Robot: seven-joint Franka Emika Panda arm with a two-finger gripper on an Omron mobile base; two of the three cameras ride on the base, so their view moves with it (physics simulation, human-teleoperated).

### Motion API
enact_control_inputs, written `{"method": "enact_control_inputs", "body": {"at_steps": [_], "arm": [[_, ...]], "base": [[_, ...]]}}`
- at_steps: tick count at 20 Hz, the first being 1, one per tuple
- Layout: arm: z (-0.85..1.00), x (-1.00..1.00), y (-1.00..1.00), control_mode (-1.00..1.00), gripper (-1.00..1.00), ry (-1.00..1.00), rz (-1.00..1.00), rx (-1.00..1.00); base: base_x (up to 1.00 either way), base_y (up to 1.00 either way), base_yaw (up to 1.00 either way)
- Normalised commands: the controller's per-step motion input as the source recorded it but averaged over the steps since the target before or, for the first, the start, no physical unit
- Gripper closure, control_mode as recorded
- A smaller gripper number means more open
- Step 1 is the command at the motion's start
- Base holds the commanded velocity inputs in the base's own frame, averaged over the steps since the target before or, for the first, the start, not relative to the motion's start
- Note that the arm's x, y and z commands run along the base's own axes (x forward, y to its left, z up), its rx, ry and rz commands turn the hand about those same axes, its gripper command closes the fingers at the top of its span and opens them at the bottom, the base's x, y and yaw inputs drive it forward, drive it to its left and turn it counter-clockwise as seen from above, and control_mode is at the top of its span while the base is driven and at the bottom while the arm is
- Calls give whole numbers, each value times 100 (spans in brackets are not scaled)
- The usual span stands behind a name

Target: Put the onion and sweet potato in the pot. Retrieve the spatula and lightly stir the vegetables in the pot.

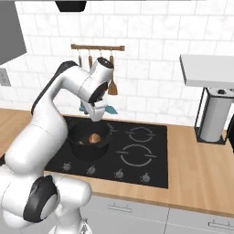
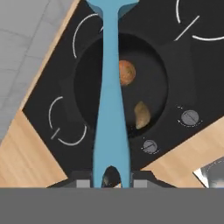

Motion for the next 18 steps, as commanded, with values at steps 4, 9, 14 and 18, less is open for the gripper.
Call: {"method": "enact_control_inputs", "body": {"at_steps": [4,9,14,18], "arm": [[3,2,0,-100,100,38,-12,65],[0,-18,16,-100,100,31,-18,48],[-7,-9,6,-100,100,24,-17,32],[-40,5,13,-100,100,30,-13,17]], "base": [[0,0,0],[0,0,0],[0,0,0],[0,0,0]]}}
